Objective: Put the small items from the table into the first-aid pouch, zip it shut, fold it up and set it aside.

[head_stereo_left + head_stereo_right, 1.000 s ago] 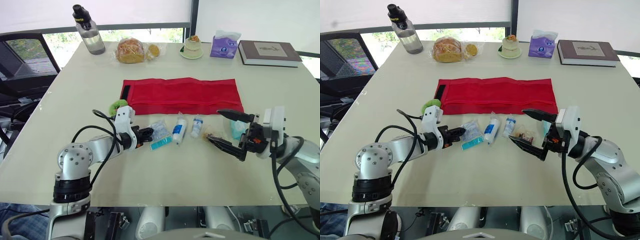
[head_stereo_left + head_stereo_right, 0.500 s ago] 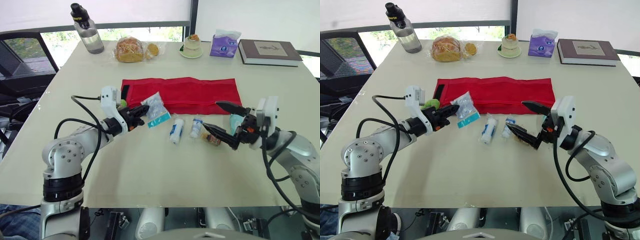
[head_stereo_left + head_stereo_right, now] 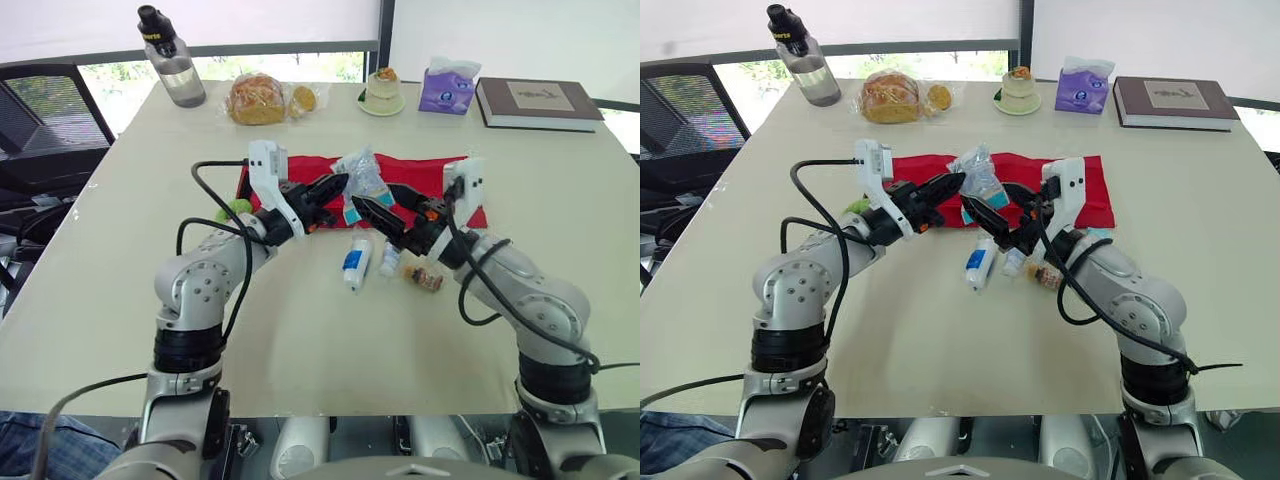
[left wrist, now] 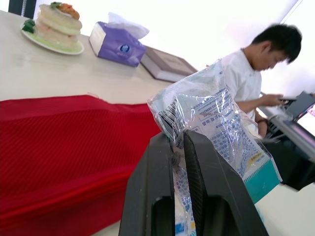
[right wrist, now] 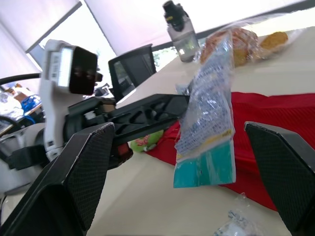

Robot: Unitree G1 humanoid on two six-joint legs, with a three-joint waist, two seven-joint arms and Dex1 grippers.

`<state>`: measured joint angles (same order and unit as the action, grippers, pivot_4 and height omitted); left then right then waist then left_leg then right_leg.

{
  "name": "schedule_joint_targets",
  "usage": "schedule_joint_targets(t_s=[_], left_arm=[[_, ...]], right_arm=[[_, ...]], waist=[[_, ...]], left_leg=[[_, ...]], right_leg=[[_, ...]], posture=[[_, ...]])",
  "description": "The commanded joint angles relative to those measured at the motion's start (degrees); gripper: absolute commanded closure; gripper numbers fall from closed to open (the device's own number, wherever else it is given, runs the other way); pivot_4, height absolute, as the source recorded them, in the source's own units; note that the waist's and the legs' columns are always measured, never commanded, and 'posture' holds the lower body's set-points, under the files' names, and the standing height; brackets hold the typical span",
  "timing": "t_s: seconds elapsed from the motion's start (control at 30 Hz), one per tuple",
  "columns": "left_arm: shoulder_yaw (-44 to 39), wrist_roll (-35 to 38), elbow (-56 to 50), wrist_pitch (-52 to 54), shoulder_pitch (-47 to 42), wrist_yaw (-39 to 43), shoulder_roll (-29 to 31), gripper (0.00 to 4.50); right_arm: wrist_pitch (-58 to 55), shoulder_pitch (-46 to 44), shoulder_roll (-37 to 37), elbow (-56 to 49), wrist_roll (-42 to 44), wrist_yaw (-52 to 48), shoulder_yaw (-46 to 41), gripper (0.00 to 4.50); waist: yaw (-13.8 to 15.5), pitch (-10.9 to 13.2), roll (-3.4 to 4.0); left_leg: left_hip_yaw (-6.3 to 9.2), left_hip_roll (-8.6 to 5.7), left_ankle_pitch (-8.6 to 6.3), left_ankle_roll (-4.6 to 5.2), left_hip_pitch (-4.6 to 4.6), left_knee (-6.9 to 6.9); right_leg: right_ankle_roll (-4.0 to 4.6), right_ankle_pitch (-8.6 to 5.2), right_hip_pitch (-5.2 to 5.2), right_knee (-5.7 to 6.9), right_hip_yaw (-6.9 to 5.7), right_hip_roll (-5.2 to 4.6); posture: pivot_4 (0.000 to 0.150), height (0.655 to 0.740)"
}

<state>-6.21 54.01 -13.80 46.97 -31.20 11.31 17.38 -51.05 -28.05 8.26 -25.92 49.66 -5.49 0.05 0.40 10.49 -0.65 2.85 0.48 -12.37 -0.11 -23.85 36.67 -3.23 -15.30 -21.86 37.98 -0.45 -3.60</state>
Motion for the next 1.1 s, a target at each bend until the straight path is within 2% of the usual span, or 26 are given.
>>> schedule_joint_targets(t_s=[0.03,0.17,0.2,0.3,0.33,0.5,0.57,1.1], left_arm=[[-0.06,-1.03,-0.47,-1.92,-1.45,2.11,-0.99,4.46],[-0.47,-1.64,0.36,-2.18,-1.56,3.27,-2.02,4.46],[-0.57,-1.78,0.67,-2.29,-1.6,3.56,-2.18,4.5],[-0.89,-2.24,1.12,-2.34,-1.49,4.34,-2.41,4.5],[-0.98,-2.28,1.12,-2.34,-1.34,4.57,-2.4,4.5],[-1.16,-2.48,1.09,-2.51,-0.76,5.23,-2.73,4.5],[-1.32,-2.56,0.97,-2.58,-0.54,5.36,-2.86,4.5],[-3.08,-2.88,-0.8,-3.42,1.56,4.22,-3.69,4.5]], right_arm=[[-0.35,-2.91,-2.48,-0.6,1.0,3.41,-1.25,0.0],[-0.49,-3.06,-3.93,-0.32,0.21,5.92,-1.63,0.0],[-0.42,-2.94,-4.18,-0.35,0.17,6.35,-1.78,0.25],[-0.44,-2.66,-4.38,-0.69,0.12,6.88,-2.0,1.28],[-0.48,-2.51,-4.36,-0.86,0.06,7.02,-1.97,1.82],[-0.08,-1.65,-3.18,-0.9,-1.63,6.66,-1.01,3.84],[0.12,-1.38,-2.87,-0.7,-2.35,6.43,-0.72,4.47],[3.0,0.27,0.32,2.82,-10.63,2.5,1.69,4.5]], waist=[[-0.27,0.0,0.0],[-1.0,0.0,0.0],[-1.07,0.0,0.0],[-1.23,0.0,0.0],[-1.29,0.0,0.0],[-1.33,0.0,0.01],[-1.31,0.0,0.01],[-1.3,0.0,0.0]], left_leg=[[0.01,0.01,0.0,0.0,0.0,-0.03],[0.0,0.0,0.0,0.0,0.02,-0.1],[0.0,0.0,0.0,0.0,0.02,-0.1],[0.01,0.01,0.0,0.0,0.02,-0.12],[0.01,0.01,0.0,0.01,0.02,-0.12],[0.0,0.03,0.0,0.0,0.03,-0.14],[0.0,0.03,0.0,0.0,0.03,-0.14],[0.0,0.03,0.0,0.0,0.03,-0.15]], right_leg=[[0.0,0.0,-0.01,0.0,-0.01,0.01],[0.0,0.0,-0.01,-0.01,-0.01,0.01],[0.0,0.0,-0.01,-0.01,0.0,0.01],[0.0,0.0,-0.02,-0.01,-0.01,0.02],[-0.01,0.0,-0.03,0.0,-0.01,0.03],[0.0,0.0,-0.04,0.0,0.0,0.04],[-0.01,0.0,-0.04,0.0,0.0,0.05],[-0.01,-0.01,-0.05,-0.01,0.01,0.04]], posture=[[0.15,0.74],[0.15,0.74],[0.15,0.74],[0.15,0.74],[0.15,0.74],[0.15,0.74],[0.15,0.74],[0.15,0.74]])
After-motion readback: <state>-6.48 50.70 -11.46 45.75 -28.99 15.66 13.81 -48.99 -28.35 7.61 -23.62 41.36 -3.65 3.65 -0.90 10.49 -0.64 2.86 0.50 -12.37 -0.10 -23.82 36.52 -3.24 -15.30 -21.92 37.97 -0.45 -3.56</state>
